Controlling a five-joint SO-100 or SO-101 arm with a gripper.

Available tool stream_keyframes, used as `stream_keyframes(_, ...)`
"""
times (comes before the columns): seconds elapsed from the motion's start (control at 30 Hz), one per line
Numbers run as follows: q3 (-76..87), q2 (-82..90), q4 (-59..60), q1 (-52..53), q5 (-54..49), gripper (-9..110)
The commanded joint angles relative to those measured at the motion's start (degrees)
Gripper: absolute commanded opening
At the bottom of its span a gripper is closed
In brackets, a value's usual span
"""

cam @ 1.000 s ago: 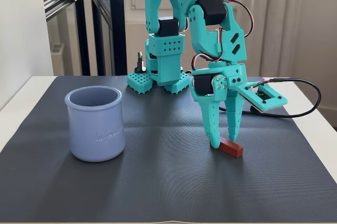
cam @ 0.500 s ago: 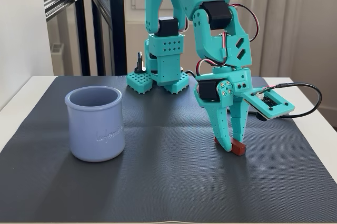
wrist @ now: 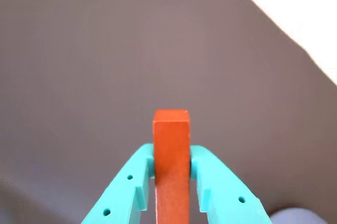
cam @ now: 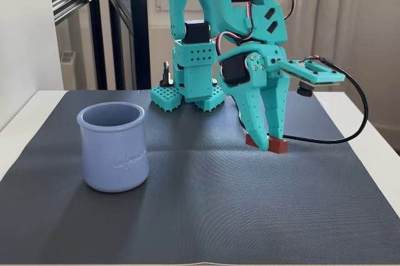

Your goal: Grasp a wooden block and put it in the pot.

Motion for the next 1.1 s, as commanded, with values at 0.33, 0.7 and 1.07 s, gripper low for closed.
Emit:
stream_keyframes(0.33,-2.1,19.4,11.5,24.1,-7.6,2)
stream_keyframes(0.7,-1.6,21.4,13.9,35.6,-14.0,2)
stream_keyframes(1.07,0.7,21.4,13.4,36.6,-16.2,4)
